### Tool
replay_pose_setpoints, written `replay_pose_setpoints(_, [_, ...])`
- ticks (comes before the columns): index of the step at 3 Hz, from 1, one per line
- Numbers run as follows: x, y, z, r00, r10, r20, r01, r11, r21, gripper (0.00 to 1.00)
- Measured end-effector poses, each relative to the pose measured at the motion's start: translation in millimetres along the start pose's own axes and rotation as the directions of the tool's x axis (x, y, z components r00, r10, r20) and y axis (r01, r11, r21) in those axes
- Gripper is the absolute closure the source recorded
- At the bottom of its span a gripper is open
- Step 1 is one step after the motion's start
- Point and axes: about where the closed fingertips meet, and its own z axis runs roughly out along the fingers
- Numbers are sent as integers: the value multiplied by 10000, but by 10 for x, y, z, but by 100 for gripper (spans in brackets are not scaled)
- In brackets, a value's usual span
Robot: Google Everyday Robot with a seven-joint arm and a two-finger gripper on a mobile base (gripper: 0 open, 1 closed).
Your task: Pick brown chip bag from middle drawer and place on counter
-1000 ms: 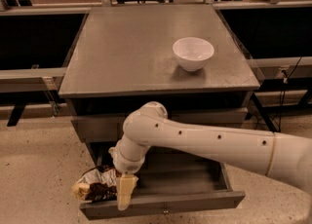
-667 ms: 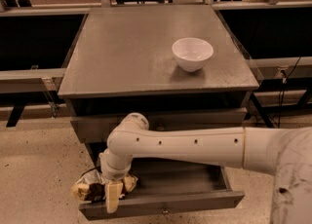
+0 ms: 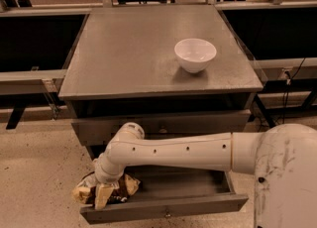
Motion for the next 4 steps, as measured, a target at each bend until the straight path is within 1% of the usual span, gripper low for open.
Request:
replay_pose_setpoints(1, [-58, 205, 131, 9968, 579, 549, -555, 9974, -450, 39])
replay_pose_setpoints(2, [-155, 435, 181, 9922, 850, 915, -769, 9931, -891, 62])
replay_pose_setpoints(3, [-342, 458, -156, 9822, 499, 1809, -438, 9983, -374, 85])
replay_pose_setpoints(4, [-366, 380, -741, 9630, -141, 2691, -86, 9965, 832, 100])
